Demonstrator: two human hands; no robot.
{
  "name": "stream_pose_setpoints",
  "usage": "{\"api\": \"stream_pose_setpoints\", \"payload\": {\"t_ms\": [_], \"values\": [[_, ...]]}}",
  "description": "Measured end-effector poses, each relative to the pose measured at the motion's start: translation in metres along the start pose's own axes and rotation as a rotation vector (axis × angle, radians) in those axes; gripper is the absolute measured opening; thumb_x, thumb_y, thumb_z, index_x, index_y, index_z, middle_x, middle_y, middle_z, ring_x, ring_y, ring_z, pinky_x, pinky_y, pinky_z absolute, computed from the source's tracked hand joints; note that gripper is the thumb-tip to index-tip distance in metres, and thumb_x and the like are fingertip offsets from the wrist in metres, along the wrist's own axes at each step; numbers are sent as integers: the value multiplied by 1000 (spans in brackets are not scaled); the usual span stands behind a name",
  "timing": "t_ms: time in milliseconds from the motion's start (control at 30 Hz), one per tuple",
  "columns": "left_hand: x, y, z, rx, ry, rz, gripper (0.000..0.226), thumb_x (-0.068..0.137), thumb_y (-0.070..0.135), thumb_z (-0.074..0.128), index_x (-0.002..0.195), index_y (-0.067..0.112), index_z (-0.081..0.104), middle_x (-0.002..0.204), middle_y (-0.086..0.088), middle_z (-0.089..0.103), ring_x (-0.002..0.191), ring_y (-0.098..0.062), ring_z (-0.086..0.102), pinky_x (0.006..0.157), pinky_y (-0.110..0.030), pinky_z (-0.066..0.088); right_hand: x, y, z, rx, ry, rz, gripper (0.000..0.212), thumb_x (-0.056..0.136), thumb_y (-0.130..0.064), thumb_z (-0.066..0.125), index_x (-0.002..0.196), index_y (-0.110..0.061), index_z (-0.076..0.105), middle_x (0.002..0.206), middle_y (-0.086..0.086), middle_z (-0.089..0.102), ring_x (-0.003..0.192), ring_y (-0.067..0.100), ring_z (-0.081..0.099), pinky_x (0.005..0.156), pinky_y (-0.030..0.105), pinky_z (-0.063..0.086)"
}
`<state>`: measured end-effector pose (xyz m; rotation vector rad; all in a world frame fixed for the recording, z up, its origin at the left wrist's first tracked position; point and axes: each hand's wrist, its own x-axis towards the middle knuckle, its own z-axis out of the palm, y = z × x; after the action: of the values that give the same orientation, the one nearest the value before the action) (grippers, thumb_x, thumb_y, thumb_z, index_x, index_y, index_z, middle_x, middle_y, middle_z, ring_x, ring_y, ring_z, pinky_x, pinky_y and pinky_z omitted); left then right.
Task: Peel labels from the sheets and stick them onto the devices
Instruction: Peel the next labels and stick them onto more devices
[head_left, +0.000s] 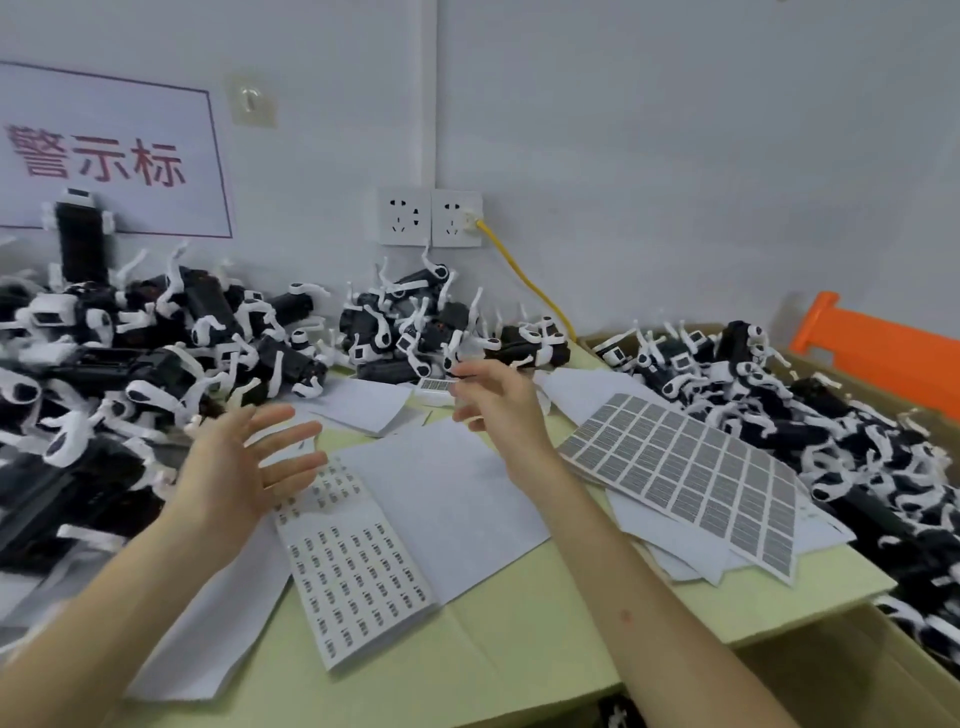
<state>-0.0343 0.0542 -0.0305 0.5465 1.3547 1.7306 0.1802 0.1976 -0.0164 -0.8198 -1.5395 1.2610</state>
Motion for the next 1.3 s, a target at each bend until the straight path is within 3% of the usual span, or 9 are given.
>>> {"api": "stream_pose_setpoints", "payload": {"t_ms": [133,267,433,600,833,967,1033,1200,1300], "values": [[-11,0,9,352,88,231,16,106,19,55,111,13,69,103,-10,77,82,-25,74,69,-32,57,-8,16,14,-478,-103,-271,27,94,-8,63,88,-34,70,94,-12,71,66,8,64,62,18,49],[-11,-6,2,854,233,595,19,97,14,67,112,25,66,119,6,66,112,-14,61,96,-34,51,-16,27,33,-567,-269,-332,28,92,-7,66,86,-34,71,91,-17,69,74,4,61,62,9,42],[-3,-9,-8,1192,340,601,57,91,20,74,143,27,52,152,4,44,142,-17,41,120,-43,23,-21,33,38,-564,-375,-335,28,91,-3,66,86,-30,72,91,-22,66,78,3,61,67,9,43],[-2,-6,-9,1189,394,671,51,92,16,68,140,26,54,153,5,44,139,-17,46,126,-56,11,-20,33,37,-570,-383,-361,33,91,-5,65,81,-36,70,96,-27,64,78,3,61,67,10,42],[-8,-1,-10,814,373,691,34,97,8,60,129,18,61,129,4,65,101,-45,68,86,-50,58,-20,34,38,-584,-405,-381,38,90,-5,65,78,-41,68,98,-28,62,77,1,62,65,9,42],[-9,2,-9,669,415,808,27,95,6,63,118,19,64,158,-6,50,54,6,56,50,-24,49,-20,35,38,-583,-403,-389,38,90,-6,65,80,-42,68,99,-27,63,78,1,63,65,8,41],[-12,1,-8,559,378,823,27,91,4,64,111,21,66,159,-5,48,47,8,49,45,-17,42,-20,35,38,-579,-399,-395,37,91,-6,65,82,-42,68,100,-26,62,79,1,63,66,7,41],[-19,13,-6,112,188,748,25,83,2,63,104,13,71,132,0,69,118,0,67,100,-25,55,-19,37,38,-560,-390,-411,33,91,-6,66,95,-39,69,98,-21,64,83,0,63,68,7,41],[-15,20,-7,-151,52,548,28,81,0,63,108,6,71,122,-6,75,122,-20,68,94,-30,55,-20,37,38,-571,-380,-455,36,90,-11,72,115,-36,65,114,-19,59,97,-1,61,73,9,42]]}}
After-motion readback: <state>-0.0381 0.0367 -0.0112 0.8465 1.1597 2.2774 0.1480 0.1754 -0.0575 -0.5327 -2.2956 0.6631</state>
